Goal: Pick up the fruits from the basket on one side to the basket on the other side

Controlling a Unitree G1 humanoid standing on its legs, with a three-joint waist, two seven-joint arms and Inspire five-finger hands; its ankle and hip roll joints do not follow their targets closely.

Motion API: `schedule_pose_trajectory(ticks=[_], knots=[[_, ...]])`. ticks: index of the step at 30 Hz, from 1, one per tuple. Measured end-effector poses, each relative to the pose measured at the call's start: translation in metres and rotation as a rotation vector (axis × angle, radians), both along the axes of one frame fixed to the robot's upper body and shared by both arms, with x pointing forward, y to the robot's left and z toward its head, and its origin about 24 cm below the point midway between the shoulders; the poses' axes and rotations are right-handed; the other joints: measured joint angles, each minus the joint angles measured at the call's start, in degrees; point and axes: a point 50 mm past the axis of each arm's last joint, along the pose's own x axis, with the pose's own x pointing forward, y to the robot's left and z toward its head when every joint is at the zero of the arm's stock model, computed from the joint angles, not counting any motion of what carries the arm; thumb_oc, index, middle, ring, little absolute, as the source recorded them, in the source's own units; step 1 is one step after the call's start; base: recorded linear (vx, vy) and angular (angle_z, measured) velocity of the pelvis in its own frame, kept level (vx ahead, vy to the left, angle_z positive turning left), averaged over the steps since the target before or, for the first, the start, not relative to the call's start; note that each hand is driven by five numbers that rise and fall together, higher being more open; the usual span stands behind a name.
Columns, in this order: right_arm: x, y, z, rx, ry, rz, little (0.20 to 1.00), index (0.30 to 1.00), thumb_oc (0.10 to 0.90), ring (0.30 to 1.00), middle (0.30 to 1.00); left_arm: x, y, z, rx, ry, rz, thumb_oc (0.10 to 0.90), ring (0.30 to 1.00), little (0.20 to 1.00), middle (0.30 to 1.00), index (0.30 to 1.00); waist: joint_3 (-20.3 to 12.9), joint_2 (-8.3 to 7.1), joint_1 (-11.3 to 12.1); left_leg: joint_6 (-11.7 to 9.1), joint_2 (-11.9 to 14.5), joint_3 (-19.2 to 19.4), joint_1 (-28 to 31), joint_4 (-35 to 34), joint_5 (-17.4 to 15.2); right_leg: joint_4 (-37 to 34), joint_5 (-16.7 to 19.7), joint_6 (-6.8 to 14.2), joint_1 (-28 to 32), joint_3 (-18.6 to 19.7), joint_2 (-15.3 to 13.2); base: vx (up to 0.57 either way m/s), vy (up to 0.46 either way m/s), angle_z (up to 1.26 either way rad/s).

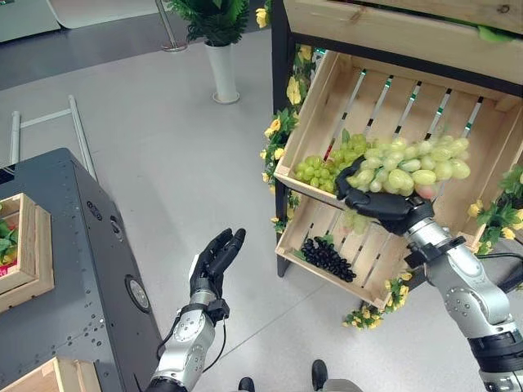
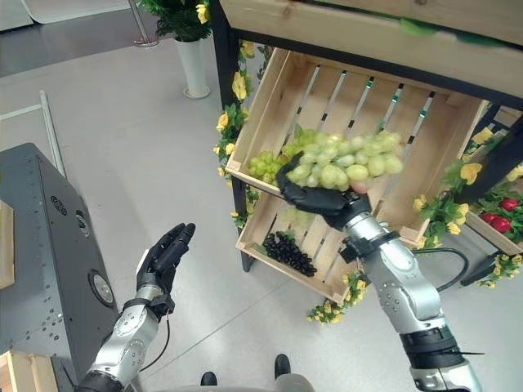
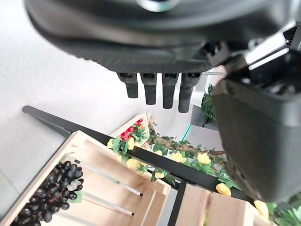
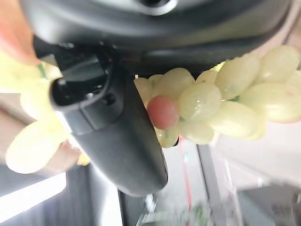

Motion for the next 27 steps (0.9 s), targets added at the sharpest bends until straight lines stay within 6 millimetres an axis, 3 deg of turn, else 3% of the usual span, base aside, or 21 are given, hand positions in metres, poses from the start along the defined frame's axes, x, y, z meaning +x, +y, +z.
schedule_pose_trajectory(ticks=[7, 13, 20, 23, 27], knots=[[0.028, -0.071, -0.01, -0.001, 0.224, -0.295, 0.3, 0.3, 0.4, 0.3, 0.3, -0.001, 0.008, -0.001, 0.028, 0.017, -0.012, 0.8, 0.9, 0.9, 0.9, 0.9, -0.9, -1.43, 1.4, -0.1, 0.1, -0.9, 0.1, 0.0, 0.1, 0.0, 0.0, 0.0, 0.5, -1.4, -0.1, 0.02, -0.009, 0.05], [0.031, -0.112, -0.017, 0.004, 0.377, -0.481, 0.3, 0.3, 0.4, 0.3, 0.3, 0.0, 0.008, -0.001, 0.038, 0.027, -0.028, 0.8, 0.9, 0.9, 0.9, 0.9, -0.9, -1.43, 3.2, -0.1, 0.0, -1.6, 0.1, 0.1, 0.1, 0.0, -0.1, -0.2, 1.0, -2.3, -0.1, 0.02, -0.008, 0.07], [0.035, -0.141, -0.016, -0.053, 0.542, -0.629, 0.3, 0.3, 0.4, 0.3, 0.3, 0.005, 0.001, 0.001, 0.047, 0.023, -0.046, 0.8, 0.9, 0.9, 0.9, 0.9, -0.9, -1.42, 4.7, -0.2, -0.1, -3.0, 0.5, 0.4, 0.3, -0.1, -0.2, -0.3, 1.9, -4.5, -0.4, 0.02, -0.014, 0.09], [0.037, -0.145, -0.012, -0.141, 0.585, -0.635, 0.3, 0.3, 0.4, 0.3, 0.3, 0.006, 0.001, 0.001, 0.049, 0.027, -0.036, 0.8, 0.9, 0.9, 0.9, 0.9, -0.9, -1.39, 5.0, -0.3, 0.0, -3.2, 0.5, 0.4, 0.3, -0.2, -0.3, -0.4, 2.0, -4.7, -0.3, 0.0, -0.008, 0.05], [0.043, -0.145, 0.0, -0.387, 0.629, -0.624, 0.3, 0.3, 0.4, 0.3, 0.3, 0.007, -0.002, 0.001, 0.038, 0.035, -0.034, 0.8, 0.9, 0.9, 0.9, 0.9, -0.9, -1.37, 5.3, -0.3, 0.0, -3.2, 0.6, 0.4, 0.3, -0.2, -0.3, -0.4, 2.2, -4.8, -0.3, -0.01, -0.003, 0.0]])
